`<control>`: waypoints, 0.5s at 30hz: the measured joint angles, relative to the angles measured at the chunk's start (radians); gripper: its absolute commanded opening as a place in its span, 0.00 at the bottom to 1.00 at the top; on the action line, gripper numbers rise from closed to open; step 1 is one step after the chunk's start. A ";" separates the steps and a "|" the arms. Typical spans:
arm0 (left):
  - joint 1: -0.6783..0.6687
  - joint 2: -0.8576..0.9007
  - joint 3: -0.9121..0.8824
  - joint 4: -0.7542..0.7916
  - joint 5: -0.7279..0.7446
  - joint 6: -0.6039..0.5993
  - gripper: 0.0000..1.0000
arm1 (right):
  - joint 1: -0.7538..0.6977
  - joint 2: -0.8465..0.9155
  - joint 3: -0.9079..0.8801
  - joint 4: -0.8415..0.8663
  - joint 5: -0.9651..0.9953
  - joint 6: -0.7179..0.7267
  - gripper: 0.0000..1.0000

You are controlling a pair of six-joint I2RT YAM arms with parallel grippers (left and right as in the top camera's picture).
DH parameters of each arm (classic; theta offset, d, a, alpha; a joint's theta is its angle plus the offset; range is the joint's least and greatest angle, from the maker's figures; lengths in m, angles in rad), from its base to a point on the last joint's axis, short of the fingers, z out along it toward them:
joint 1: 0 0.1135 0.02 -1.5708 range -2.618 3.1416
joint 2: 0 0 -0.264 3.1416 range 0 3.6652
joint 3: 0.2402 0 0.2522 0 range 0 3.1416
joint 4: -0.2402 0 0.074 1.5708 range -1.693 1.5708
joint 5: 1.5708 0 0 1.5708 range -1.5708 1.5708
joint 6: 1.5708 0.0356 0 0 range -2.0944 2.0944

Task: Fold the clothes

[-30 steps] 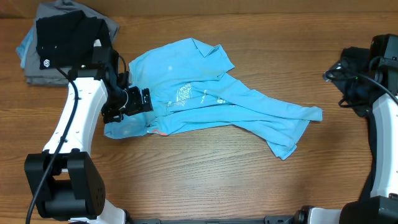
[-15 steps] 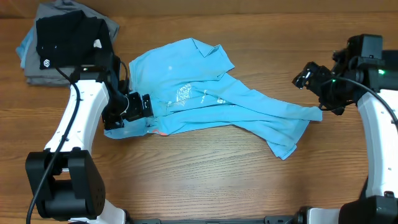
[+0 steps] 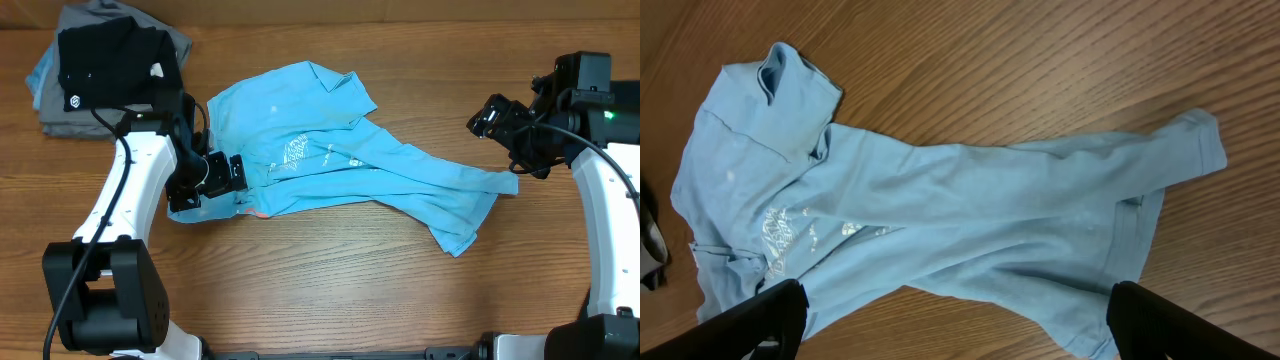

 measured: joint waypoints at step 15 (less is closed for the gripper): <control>0.000 0.000 -0.016 0.209 -0.024 -0.064 0.88 | 0.000 0.002 -0.095 0.062 0.016 0.002 1.00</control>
